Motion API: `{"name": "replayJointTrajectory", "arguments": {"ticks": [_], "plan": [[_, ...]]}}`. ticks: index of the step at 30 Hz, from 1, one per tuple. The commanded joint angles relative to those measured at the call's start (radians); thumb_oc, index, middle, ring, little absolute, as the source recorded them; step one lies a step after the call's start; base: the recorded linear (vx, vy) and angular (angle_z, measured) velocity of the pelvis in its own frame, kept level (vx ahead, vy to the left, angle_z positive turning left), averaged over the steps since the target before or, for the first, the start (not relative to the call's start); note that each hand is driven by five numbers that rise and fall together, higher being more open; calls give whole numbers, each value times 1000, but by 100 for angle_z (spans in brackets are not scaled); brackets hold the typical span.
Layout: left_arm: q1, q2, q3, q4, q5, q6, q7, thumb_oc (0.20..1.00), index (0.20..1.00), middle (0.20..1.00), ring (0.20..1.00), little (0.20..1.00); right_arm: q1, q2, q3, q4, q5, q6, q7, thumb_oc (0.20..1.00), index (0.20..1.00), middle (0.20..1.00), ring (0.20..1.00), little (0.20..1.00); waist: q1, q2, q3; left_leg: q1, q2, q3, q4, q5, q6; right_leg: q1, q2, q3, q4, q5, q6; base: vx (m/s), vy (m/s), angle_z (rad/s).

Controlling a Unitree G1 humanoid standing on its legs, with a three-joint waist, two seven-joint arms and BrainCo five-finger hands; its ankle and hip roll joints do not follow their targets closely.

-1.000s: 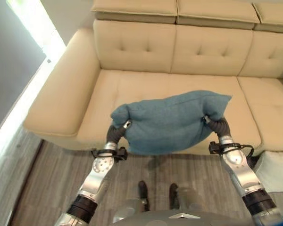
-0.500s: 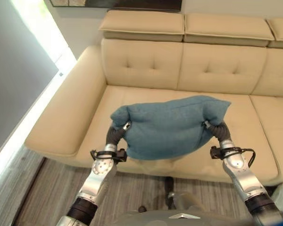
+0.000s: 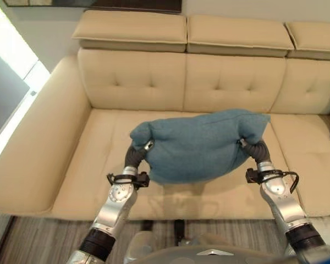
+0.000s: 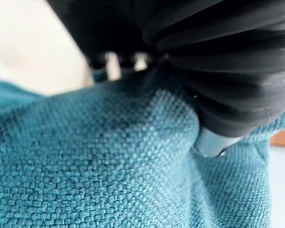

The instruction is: Pick up all the scattered cushions and arrange them neatly on the sofa.

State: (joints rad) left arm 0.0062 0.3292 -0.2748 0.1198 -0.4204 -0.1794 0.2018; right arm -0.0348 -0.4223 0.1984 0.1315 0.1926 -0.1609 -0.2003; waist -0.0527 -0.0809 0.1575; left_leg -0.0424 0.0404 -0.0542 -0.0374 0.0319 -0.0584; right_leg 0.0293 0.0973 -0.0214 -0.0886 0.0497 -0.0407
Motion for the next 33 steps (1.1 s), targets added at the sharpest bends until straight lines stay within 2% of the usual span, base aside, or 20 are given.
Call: {"name": "replayJointTrajectory", "arguments": {"ticks": [1, 6, 15, 18, 22, 29, 33], "plan": [[-119, 33, 2, -108, 19, -84, 3, 200, 200, 200, 200, 200, -88, -13, -37, -85, -13, -83, -8, 200, 200, 200, 200, 200, 41, 10, -49, 45, -16, 51, 17, -22, 12, 29, -178, -22, 95, -82, 144, 175, 193, -23], [-181, 48, 5, -104, 41, -85, 29, 200, 200, 200, 200, 200, -153, -16, -24, -58, -23, -76, -30, 200, 200, 200, 200, 200, 49, 12, -49, 56, -27, 75, 11, -38, 21, 32, -197, -17, 81, -76, 156, 64, 78, -6], [-476, 79, -20, -2, 49, -104, 138, 200, 200, 200, 200, 200, -472, -41, 93, 71, -6, -55, -89, 200, 200, 200, 200, 200, 62, 9, -9, 1, -22, 105, 44, -58, 22, -16, -205, -1, 42, -38, 169, -25, 14, -3], [-685, 104, -57, 127, 8, -131, 208, 200, 200, 200, 200, 200, -689, -63, 168, 171, 16, -45, -123, 200, 200, 200, 200, 200, 64, 6, 26, -89, -14, 110, 61, -41, 18, -117, -195, 5, 45, -8, 173, -159, -28, -15], [-817, 133, -88, 237, -18, -143, 229, 200, 200, 200, 200, 200, -822, -65, 219, 243, 34, -44, -139, 200, 200, 200, 200, 200, 57, 5, 36, -159, -6, 110, 60, -19, 15, -201, -190, 11, 52, 15, 177, -92, -5, -7], [-958, 179, -122, 369, -40, -164, 247, 200, 200, 200, 200, 200, -981, -36, 290, 354, 42, -51, -152, 200, 200, 200, 200, 200, 52, 8, 32, -252, -5, 117, 40, 16, 11, -313, -184, 27, 44, 56, 189, -20, 14, -13], [-982, 173, -137, 395, -51, -163, 243, 200, 200, 200, 200, 200, -1009, -37, 304, 396, 34, -49, -153, 200, 200, 200, 200, 200, 50, 13, 32, -291, -8, 112, 35, 28, 8, -349, -187, 23, 34, 72, 191, 10, 3, -7]]}}
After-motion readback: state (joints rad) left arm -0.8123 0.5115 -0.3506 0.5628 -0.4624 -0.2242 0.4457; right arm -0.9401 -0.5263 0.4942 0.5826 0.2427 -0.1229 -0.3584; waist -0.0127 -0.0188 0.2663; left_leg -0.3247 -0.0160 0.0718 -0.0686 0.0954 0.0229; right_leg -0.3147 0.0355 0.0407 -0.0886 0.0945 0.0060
